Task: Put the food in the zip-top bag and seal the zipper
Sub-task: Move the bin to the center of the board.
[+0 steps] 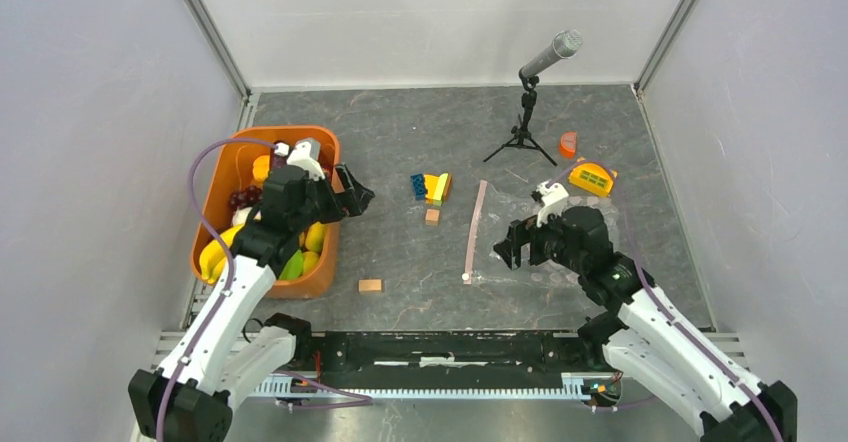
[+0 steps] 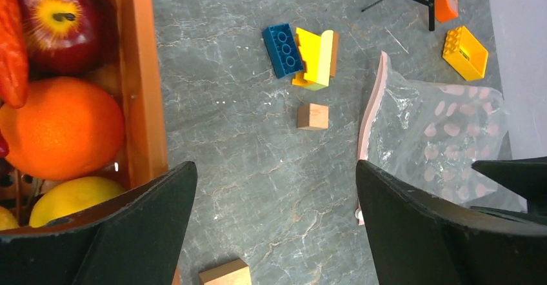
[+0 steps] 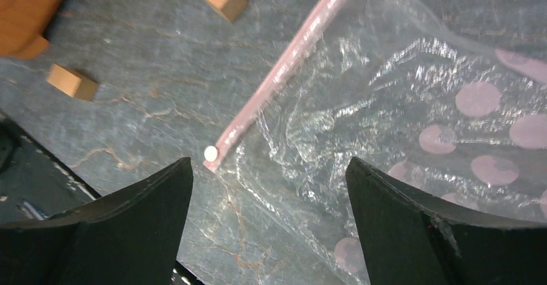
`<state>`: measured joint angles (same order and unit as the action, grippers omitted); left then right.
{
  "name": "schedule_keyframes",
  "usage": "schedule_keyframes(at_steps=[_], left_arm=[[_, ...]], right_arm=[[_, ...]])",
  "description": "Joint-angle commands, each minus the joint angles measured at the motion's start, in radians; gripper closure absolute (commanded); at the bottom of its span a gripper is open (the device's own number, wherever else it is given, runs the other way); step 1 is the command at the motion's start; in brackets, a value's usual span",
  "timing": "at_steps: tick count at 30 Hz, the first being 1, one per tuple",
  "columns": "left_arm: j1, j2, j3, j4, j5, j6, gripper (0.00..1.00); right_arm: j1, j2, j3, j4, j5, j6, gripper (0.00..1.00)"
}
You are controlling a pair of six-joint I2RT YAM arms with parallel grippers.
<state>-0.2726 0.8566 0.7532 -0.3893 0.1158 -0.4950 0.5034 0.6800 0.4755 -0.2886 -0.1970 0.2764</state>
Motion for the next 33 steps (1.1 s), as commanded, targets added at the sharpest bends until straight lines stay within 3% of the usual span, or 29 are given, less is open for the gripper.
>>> schedule_keyframes(at_steps=[1, 4, 7, 16, 22, 27, 33], left_arm=[[0.003, 0.073, 0.024, -0.079, 0.034, 0.057, 0.0], [-0.016, 0.129, 0.025, -0.066, 0.094, 0.071, 0.01], [-0.06, 0.159, 0.025, -0.021, 0.117, 0.068, 0.02], [-0.102, 0.056, 0.116, -0.045, -0.039, 0.114, 0.0], [-0.101, -0.029, 0.156, -0.052, -0.28, 0.158, 0.0], [-0.099, 0.005, 0.124, -0.119, -0.468, 0.14, 0.0], [-0.099, 0.108, 0.095, -0.102, -0.351, 0.12, 0.0]], right_arm=[[0.11, 0.092, 0.05, -0.037, 0.247, 0.038, 0.09], [0.194, 0.152, 0.049, -0.011, 0.389, 0.09, 0.11], [0.241, 0.21, 0.037, 0.066, 0.4, 0.139, 0.14], [0.356, 0.272, 0.024, 0.158, 0.49, 0.205, 0.12], [0.372, 0.32, 0.04, 0.178, 0.468, 0.199, 0.1], [0.389, 0.375, 0.059, 0.188, 0.478, 0.203, 0.09], [0.403, 0.413, 0.071, 0.205, 0.509, 0.204, 0.1]])
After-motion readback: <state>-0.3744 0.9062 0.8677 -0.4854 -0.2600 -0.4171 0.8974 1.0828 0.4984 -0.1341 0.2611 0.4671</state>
